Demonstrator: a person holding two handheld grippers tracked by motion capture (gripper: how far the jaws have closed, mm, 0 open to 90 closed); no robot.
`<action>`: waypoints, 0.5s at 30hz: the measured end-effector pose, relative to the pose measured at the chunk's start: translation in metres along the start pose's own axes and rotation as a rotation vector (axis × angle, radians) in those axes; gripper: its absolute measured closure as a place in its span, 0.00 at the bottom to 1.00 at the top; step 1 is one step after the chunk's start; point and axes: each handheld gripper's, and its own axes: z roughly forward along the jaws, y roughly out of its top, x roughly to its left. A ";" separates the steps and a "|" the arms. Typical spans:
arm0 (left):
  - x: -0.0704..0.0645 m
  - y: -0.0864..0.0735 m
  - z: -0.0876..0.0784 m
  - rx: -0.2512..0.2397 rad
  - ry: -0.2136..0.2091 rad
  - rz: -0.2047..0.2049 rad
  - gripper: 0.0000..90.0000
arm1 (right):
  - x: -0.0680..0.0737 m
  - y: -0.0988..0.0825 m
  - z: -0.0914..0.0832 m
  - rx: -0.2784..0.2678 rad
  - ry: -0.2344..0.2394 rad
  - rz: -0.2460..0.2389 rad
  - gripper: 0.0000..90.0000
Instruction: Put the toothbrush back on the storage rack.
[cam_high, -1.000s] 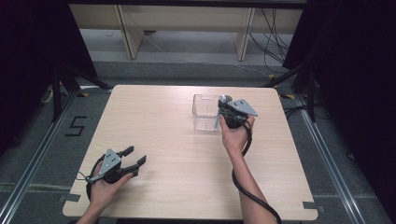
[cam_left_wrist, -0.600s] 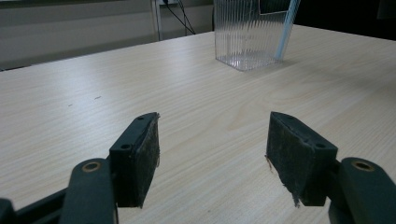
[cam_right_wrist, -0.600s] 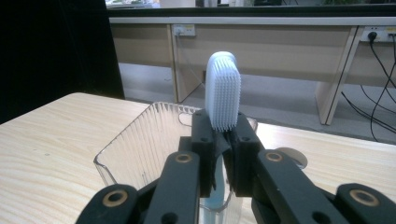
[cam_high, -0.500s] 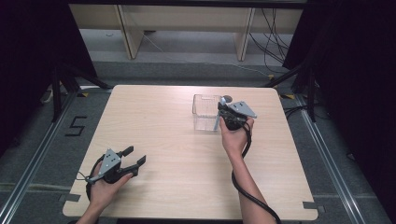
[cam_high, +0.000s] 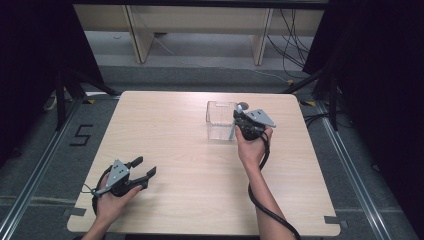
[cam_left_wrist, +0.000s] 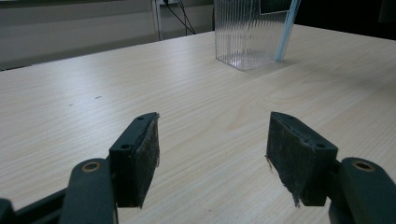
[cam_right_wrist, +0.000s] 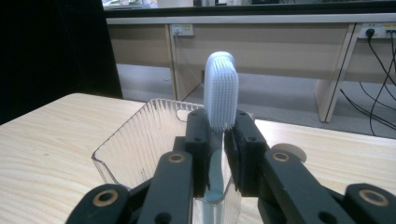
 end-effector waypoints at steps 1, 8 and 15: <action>0.000 0.000 0.000 0.003 0.000 -0.001 0.38 | 0.000 0.000 0.000 0.000 0.000 0.000 0.88; 0.000 0.000 0.000 0.003 0.000 -0.002 0.38 | -0.002 -0.001 0.000 0.004 -0.004 -0.006 0.81; 0.000 0.000 0.000 0.004 -0.002 0.000 0.38 | -0.003 -0.001 0.000 0.017 -0.004 0.015 0.69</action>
